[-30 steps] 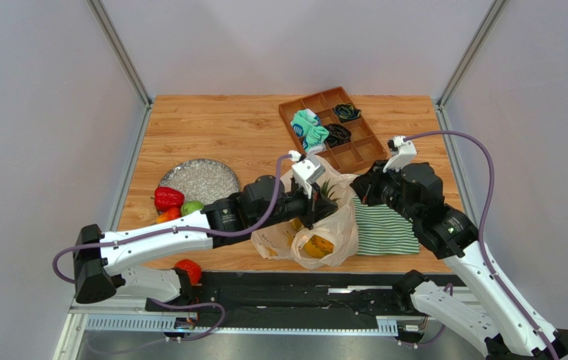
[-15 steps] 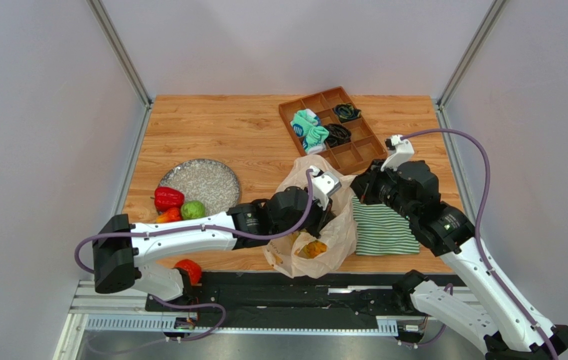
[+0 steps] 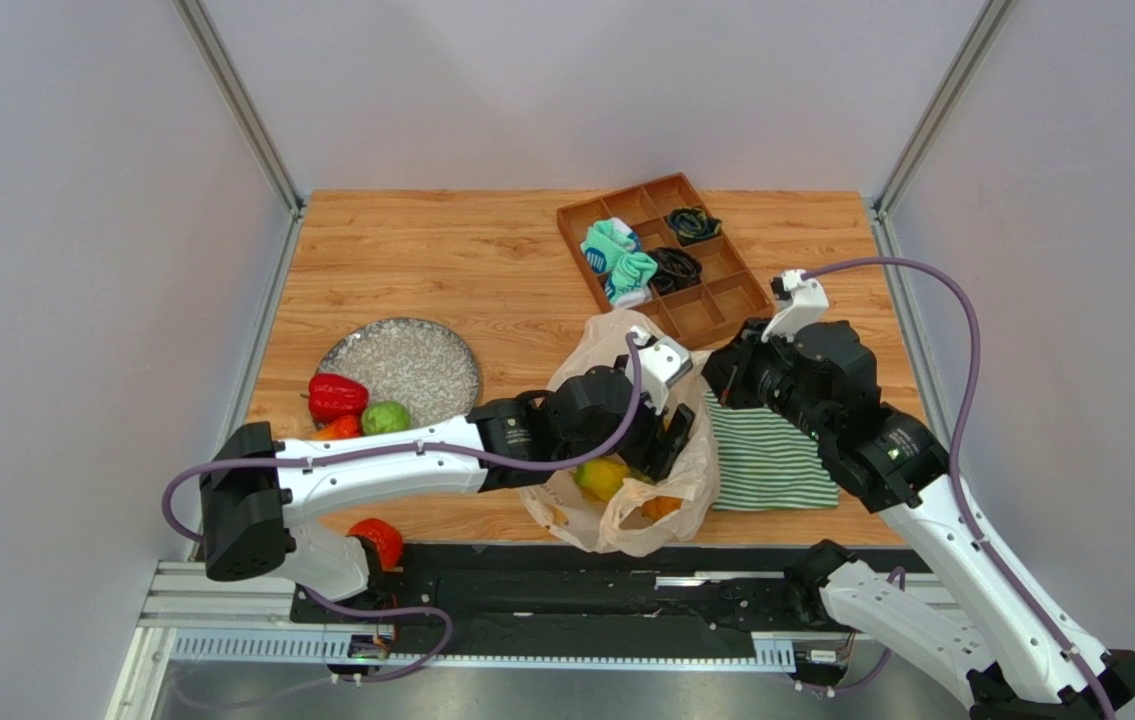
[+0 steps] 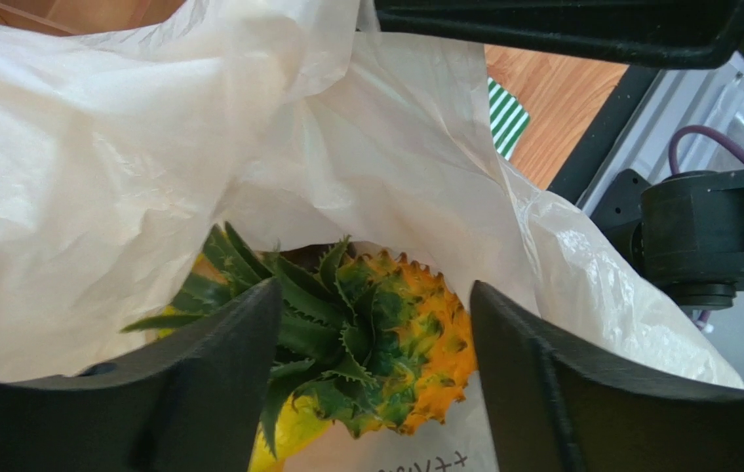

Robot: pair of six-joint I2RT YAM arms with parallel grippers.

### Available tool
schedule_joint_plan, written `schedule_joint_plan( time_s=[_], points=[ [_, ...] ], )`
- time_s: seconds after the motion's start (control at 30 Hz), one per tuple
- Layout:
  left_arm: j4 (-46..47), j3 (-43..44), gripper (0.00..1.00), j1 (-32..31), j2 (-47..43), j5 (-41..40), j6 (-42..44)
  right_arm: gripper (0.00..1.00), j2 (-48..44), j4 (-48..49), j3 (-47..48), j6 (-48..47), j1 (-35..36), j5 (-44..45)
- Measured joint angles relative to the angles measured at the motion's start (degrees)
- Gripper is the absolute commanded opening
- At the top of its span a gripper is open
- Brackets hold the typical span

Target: Place the fruits into the plastic bag

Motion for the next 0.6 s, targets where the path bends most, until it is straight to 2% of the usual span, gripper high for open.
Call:
schedule_joint_plan(
  time_s=[0.17, 0.33, 0.6],
  points=[
    [-1.2, 0.0, 0.9, 0.3, -1.9, -0.3, 0.4, 0.0, 0.0, 0.0, 0.0, 0.1, 0.0, 0.3],
    [-2.4, -0.1, 0.92, 0.5, -5.3, -1.5, 1.2, 0.0, 0.2, 0.0, 0.0, 0.2, 0.0, 0.3],
    [-0.7, -4.2, 0.92, 3.8, -16.7, -1.8, 2.5, 0.0, 0.3, 0.0, 0.0, 0.2, 0.0, 0.3]
  ],
)
